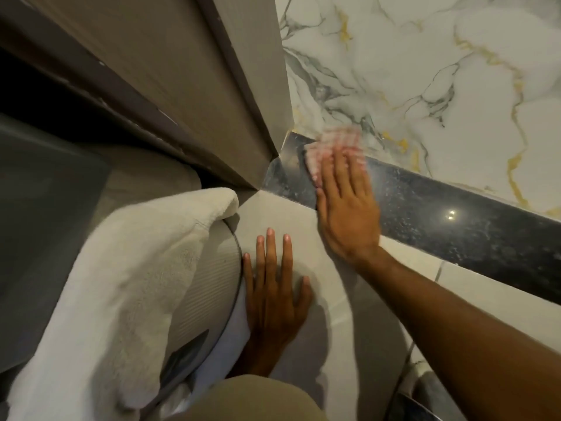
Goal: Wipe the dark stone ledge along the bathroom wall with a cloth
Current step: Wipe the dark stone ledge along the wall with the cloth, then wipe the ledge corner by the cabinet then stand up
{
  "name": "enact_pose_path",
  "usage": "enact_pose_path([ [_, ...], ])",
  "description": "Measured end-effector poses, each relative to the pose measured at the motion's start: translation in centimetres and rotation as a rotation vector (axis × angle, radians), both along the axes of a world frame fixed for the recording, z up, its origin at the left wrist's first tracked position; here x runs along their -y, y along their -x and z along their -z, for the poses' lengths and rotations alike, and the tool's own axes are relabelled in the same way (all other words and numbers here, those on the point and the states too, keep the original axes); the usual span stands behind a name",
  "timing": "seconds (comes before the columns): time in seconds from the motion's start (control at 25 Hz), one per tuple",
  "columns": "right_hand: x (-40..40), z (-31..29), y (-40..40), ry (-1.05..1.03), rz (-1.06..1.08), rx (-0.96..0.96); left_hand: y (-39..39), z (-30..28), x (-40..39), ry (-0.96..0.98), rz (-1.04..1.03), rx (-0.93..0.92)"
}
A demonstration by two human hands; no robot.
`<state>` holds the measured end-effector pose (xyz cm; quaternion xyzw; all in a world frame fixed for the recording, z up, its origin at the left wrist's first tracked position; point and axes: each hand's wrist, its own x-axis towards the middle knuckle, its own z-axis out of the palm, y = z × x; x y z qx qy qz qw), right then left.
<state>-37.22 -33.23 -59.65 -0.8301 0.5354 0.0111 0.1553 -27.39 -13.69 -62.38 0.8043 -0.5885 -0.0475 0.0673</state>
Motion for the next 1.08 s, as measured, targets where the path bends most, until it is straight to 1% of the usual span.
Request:
enact_pose_path([
  [0.08,-2.8,-0.1,0.0,-0.032,-0.180,0.035,0.2,-1.2,0.3,-0.027,-0.015,-0.009],
  [0.12,-4.8,-0.9,1.0,-0.074,-0.223,0.045,0.3,-2.3,0.4,-0.038,-0.029,-0.013],
  [0.2,-8.5,-3.4,2.9,-0.207,-0.189,0.072,0.7,-5.2,0.1,-0.058,-0.031,-0.016],
  [0.28,-10.6,-6.8,3.8,-0.397,-0.070,0.095,1.1,-9.6,-0.3,-0.097,-0.013,-0.022],
  [0.36,-12.0,-11.9,4.2,-0.565,0.123,0.169,1.7,-15.5,-1.0,-0.173,0.032,-0.023],
  [0.4,-12.2,-14.9,4.3,-0.629,0.213,0.256,1.8,-18.6,-1.1,-0.210,0.052,-0.024],
  [0.48,-11.9,-22.0,4.7,-0.731,0.398,0.499,1.8,-25.0,-0.8,-0.237,0.056,-0.030],
  [0.56,-11.6,-29.4,5.1,-0.745,0.552,0.667,1.7,-31.5,-0.9,-0.239,0.062,-0.014],
  [0.64,-12.5,-37.0,5.4,-0.700,0.601,0.738,1.7,-39.0,-1.4,-0.222,0.108,-0.031],
  [0.76,-14.8,-47.1,5.2,-0.605,0.618,0.764,1.3,-50.1,-2.9,-0.169,0.161,-0.080],
  [0.84,-16.5,-52.6,4.5,-0.571,0.665,0.753,0.0,-55.8,-4.2,-0.165,0.175,-0.091],
  [0.96,-19.0,-57.8,2.6,-0.567,0.695,0.751,-3.7,-60.3,-6.3,-0.218,0.175,-0.073],
  [1.08,-22.4,-60.6,-1.3,-0.530,0.683,0.750,-9.6,-61.7,-9.2,-0.234,0.215,-0.067],
])
